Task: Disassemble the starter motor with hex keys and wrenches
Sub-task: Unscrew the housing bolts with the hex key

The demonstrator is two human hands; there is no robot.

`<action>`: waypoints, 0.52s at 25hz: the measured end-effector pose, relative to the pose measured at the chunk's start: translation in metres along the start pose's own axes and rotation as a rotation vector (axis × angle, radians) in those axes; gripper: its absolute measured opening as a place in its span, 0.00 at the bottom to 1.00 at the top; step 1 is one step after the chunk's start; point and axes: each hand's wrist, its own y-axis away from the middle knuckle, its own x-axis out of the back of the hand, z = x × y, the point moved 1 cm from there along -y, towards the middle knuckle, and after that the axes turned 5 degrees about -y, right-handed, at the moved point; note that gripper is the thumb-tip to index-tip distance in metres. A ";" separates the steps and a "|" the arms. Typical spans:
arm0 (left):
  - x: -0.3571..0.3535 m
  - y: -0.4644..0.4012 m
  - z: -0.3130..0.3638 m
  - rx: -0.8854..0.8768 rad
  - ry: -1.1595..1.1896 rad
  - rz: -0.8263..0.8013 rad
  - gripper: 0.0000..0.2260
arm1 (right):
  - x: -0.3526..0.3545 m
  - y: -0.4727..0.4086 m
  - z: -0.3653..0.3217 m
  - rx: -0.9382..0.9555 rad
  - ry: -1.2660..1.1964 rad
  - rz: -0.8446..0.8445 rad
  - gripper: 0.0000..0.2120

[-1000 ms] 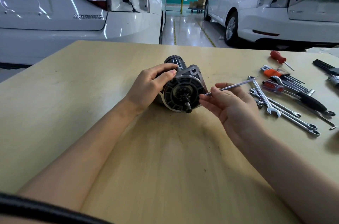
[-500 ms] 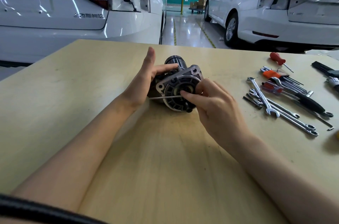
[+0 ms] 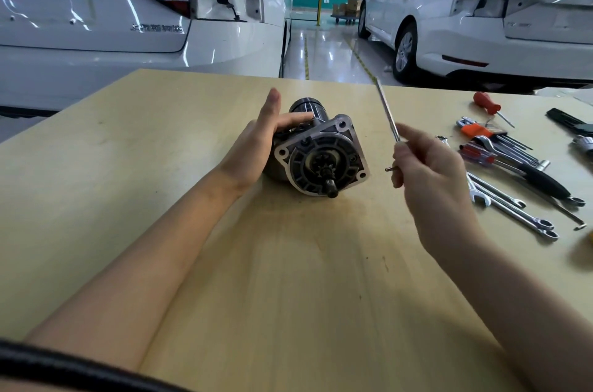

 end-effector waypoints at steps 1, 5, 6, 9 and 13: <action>0.000 0.000 0.000 -0.006 -0.005 -0.001 0.35 | 0.002 -0.003 0.001 -0.195 -0.202 -0.007 0.11; 0.000 0.000 0.000 -0.015 -0.025 -0.002 0.34 | 0.000 -0.006 0.004 -0.515 -0.481 -0.086 0.09; -0.001 0.000 0.001 -0.018 -0.029 -0.002 0.33 | -0.003 -0.005 0.005 -0.519 -0.497 -0.097 0.07; -0.003 0.002 0.004 -0.060 -0.062 0.026 0.24 | -0.006 -0.002 0.005 -0.544 -0.585 -0.091 0.07; -0.004 0.004 0.006 -0.124 -0.106 0.037 0.12 | -0.006 0.001 0.004 -0.577 -0.681 -0.093 0.08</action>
